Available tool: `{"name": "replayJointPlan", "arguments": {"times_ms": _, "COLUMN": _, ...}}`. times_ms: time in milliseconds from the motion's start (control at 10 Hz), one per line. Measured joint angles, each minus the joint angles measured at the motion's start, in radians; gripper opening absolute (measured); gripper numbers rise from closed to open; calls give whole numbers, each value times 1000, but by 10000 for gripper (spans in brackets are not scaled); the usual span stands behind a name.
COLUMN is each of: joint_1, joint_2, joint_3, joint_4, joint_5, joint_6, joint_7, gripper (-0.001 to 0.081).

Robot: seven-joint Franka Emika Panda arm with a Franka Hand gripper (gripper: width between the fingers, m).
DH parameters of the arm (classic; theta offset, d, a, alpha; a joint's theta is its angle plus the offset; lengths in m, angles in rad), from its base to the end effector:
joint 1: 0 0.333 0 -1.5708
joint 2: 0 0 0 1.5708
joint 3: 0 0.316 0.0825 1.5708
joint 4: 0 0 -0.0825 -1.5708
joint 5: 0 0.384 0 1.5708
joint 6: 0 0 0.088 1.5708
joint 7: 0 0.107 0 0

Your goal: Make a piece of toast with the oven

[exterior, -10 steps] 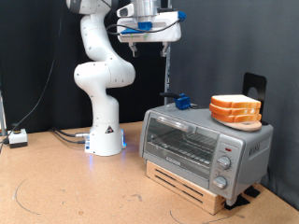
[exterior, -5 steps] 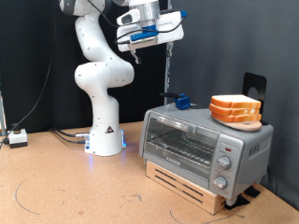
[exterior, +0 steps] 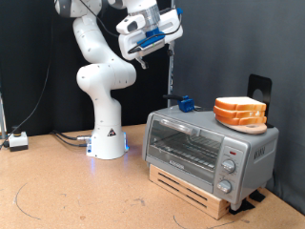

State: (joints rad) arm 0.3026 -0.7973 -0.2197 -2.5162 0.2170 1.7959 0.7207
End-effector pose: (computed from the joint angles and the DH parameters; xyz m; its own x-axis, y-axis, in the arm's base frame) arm 0.3208 0.0340 0.5362 0.8154 -0.5431 -0.2004 -0.5788 -0.7559 -0.3061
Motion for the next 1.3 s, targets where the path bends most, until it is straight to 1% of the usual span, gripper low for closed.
{"name": "replayJointPlan", "arguments": {"times_ms": 100, "joint_1": -5, "joint_2": 0, "joint_3": 1, "joint_4": 2, "joint_5": 6, "joint_6": -9, "joint_7": 40, "gripper": 809}}
{"name": "replayJointPlan", "arguments": {"times_ms": 200, "joint_1": -4, "joint_2": 0, "joint_3": -3, "joint_4": 2, "joint_5": 19, "joint_6": -28, "joint_7": 36, "gripper": 809}}
{"name": "replayJointPlan", "arguments": {"times_ms": 300, "joint_1": -4, "joint_2": -1, "joint_3": -10, "joint_4": -7, "joint_5": 31, "joint_6": -13, "joint_7": 14, "gripper": 809}}
{"name": "replayJointPlan", "arguments": {"times_ms": 500, "joint_1": -7, "joint_2": 6, "joint_3": -16, "joint_4": -54, "joint_5": 27, "joint_6": 52, "joint_7": -14, "gripper": 809}}
{"name": "replayJointPlan", "arguments": {"times_ms": 700, "joint_1": -8, "joint_2": 35, "joint_3": -27, "joint_4": -93, "joint_5": 23, "joint_6": 134, "joint_7": -36, "gripper": 809}}
{"name": "replayJointPlan", "arguments": {"times_ms": 900, "joint_1": -8, "joint_2": 76, "joint_3": -45, "joint_4": -100, "joint_5": 24, "joint_6": 182, "joint_7": -62, "gripper": 809}}
{"name": "replayJointPlan", "arguments": {"times_ms": 1100, "joint_1": -8, "joint_2": 110, "joint_3": -49, "joint_4": -93, "joint_5": 24, "joint_6": 183, "joint_7": -63, "gripper": 809}}
{"name": "replayJointPlan", "arguments": {"times_ms": 1200, "joint_1": -8, "joint_2": 110, "joint_3": -49, "joint_4": -94, "joint_5": 24, "joint_6": 183, "joint_7": -63, "gripper": 809}}
{"name": "replayJointPlan", "arguments": {"times_ms": 1300, "joint_1": -2, "joint_2": 104, "joint_3": -56, "joint_4": -107, "joint_5": 57, "joint_6": 225, "joint_7": -102, "gripper": 809}}
